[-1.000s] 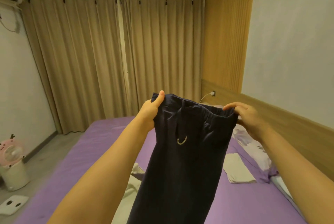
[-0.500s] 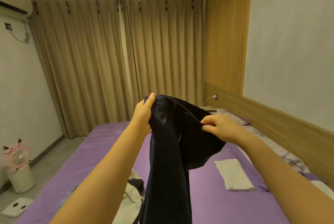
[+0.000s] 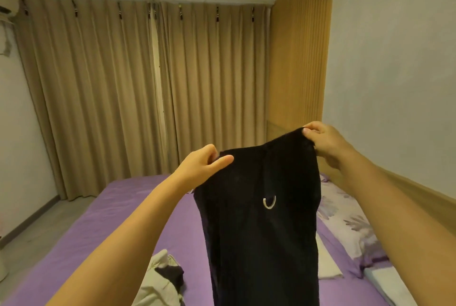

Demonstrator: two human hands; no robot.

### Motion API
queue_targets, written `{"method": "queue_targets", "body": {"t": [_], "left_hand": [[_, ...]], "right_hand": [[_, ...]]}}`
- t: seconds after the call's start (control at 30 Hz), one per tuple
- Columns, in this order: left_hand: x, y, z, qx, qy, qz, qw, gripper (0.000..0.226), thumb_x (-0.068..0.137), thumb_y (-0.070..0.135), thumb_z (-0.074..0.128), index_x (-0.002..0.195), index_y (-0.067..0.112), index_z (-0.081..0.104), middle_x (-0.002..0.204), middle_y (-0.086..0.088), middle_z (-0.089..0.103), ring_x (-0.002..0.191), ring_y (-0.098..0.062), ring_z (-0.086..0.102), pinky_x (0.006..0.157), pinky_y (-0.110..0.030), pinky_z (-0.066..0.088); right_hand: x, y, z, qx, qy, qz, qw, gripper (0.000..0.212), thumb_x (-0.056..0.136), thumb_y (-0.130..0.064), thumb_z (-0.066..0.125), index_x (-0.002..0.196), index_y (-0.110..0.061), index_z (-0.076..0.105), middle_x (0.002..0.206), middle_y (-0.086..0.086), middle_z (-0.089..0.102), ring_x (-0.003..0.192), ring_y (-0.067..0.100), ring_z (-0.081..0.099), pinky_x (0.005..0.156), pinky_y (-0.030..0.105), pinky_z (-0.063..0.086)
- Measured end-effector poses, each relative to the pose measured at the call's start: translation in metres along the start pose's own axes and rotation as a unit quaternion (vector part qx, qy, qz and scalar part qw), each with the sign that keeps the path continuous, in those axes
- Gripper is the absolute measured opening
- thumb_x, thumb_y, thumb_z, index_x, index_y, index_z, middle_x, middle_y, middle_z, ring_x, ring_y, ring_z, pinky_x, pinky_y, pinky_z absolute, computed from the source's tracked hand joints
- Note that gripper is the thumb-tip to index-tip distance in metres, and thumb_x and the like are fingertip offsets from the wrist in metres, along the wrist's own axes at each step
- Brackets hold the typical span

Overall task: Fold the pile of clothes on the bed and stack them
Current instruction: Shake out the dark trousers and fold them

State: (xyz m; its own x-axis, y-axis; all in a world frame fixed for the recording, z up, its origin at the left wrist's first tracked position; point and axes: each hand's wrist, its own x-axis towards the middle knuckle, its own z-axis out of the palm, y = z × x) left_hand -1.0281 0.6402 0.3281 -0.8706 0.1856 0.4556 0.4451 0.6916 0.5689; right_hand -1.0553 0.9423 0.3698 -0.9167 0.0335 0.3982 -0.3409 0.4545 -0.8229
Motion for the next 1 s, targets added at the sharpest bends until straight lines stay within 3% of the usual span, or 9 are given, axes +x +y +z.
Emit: {"method": "queue_targets", "body": {"t": [0.13, 0.27, 0.4, 0.43, 0.53, 0.63, 0.77, 0.87, 1.0], "left_hand": [[0.016, -0.032, -0.010, -0.022, -0.083, -0.017, 0.996, 0.047, 0.074, 0.064, 0.058, 0.095, 0.022, 0.055, 0.086, 0.002, 0.061, 0.081, -0.016, 0.060, 0.072, -0.026, 0.049], [0.040, -0.052, -0.003, 0.029, -0.158, -0.025, 0.987, 0.040, 0.076, 0.059, 0.065, 0.095, 0.024, 0.061, 0.087, 0.005, 0.066, 0.082, -0.016, 0.064, 0.067, -0.022, 0.049], [0.053, -0.065, 0.006, 0.141, -0.158, -0.026, 0.977, 0.067, 0.083, 0.054, 0.064, 0.136, 0.018, 0.043, 0.129, -0.001, 0.055, 0.112, -0.021, 0.054, 0.087, -0.030, 0.047], [0.055, -0.067, 0.008, 0.177, -0.163, -0.034, 0.970, 0.071, 0.082, 0.056, 0.063, 0.137, 0.016, 0.043, 0.130, -0.004, 0.055, 0.113, -0.023, 0.054, 0.089, -0.033, 0.047], [0.062, -0.069, 0.011, 0.225, -0.182, -0.075, 0.954, 0.067, 0.083, 0.072, 0.042, 0.098, 0.011, 0.064, 0.086, -0.005, 0.063, 0.078, -0.018, 0.058, 0.071, -0.030, 0.047], [0.068, -0.072, 0.018, 0.181, -0.175, -0.135, 0.958, 0.068, 0.097, 0.060, 0.023, 0.096, 0.006, 0.064, 0.078, -0.004, 0.055, 0.075, -0.018, 0.052, 0.083, -0.031, 0.040], [0.065, -0.088, 0.009, 0.155, -0.259, -0.154, 0.941, 0.033, 0.094, 0.030, 0.055, 0.069, 0.010, 0.062, 0.068, -0.005, 0.064, 0.063, -0.014, 0.061, 0.068, -0.025, 0.053], [0.053, -0.100, 0.003, 0.016, -0.347, -0.172, 0.922, 0.019, 0.089, 0.023, 0.066, 0.085, 0.006, 0.073, 0.081, -0.009, 0.073, 0.075, -0.017, 0.069, 0.086, -0.031, 0.056], [0.042, -0.098, 0.018, 0.022, -0.320, -0.093, 0.943, 0.019, 0.090, 0.022, 0.064, 0.096, 0.008, 0.075, 0.076, 0.001, 0.068, 0.066, -0.007, 0.059, 0.074, -0.022, 0.051]], "right_hand": [[0.015, -0.004, -0.021, -0.013, 0.016, -0.024, 0.999, 0.018, 0.100, -0.018, 0.044, 0.104, -0.011, 0.060, 0.107, 0.016, 0.062, 0.104, 0.030, 0.058, 0.092, 0.044, 0.049], [0.021, -0.002, -0.026, -0.104, 0.009, -0.061, 0.993, 0.015, 0.099, -0.021, 0.045, 0.098, -0.021, 0.060, 0.100, 0.005, 0.063, 0.097, 0.020, 0.059, 0.087, 0.038, 0.050], [0.019, 0.009, -0.027, -0.145, -0.039, -0.054, 0.987, 0.027, 0.099, -0.012, 0.045, 0.091, -0.031, 0.062, 0.097, -0.004, 0.063, 0.093, 0.010, 0.059, 0.078, 0.021, 0.046], [0.017, 0.010, -0.025, -0.159, -0.060, -0.049, 0.984, 0.032, 0.099, -0.009, 0.044, 0.090, -0.034, 0.063, 0.098, -0.007, 0.063, 0.094, 0.007, 0.058, 0.077, 0.018, 0.044], [0.015, 0.014, -0.014, -0.219, -0.095, -0.036, 0.970, 0.040, 0.098, -0.003, 0.041, 0.087, -0.036, 0.062, 0.098, -0.010, 0.062, 0.095, 0.004, 0.055, 0.078, 0.020, 0.040], [0.016, 0.017, -0.007, -0.236, -0.083, -0.045, 0.967, 0.034, 0.098, -0.004, 0.042, 0.086, -0.030, 0.061, 0.094, -0.005, 0.061, 0.093, 0.011, 0.056, 0.084, 0.029, 0.043], [0.016, 0.020, -0.008, -0.169, -0.098, -0.054, 0.979, 0.029, 0.097, -0.007, 0.044, 0.090, -0.026, 0.065, 0.095, -0.001, 0.063, 0.096, 0.013, 0.058, 0.084, 0.027, 0.046], [0.018, 0.027, -0.010, -0.117, -0.121, -0.045, 0.985, 0.027, 0.097, -0.006, 0.045, 0.092, -0.020, 0.067, 0.095, 0.001, 0.064, 0.095, 0.016, 0.059, 0.082, 0.027, 0.047], [0.024, 0.039, -0.004, -0.064, -0.123, -0.043, 0.989, 0.027, 0.096, -0.004, 0.044, 0.090, -0.016, 0.067, 0.088, 0.001, 0.064, 0.088, 0.016, 0.059, 0.076, 0.026, 0.048]]}}
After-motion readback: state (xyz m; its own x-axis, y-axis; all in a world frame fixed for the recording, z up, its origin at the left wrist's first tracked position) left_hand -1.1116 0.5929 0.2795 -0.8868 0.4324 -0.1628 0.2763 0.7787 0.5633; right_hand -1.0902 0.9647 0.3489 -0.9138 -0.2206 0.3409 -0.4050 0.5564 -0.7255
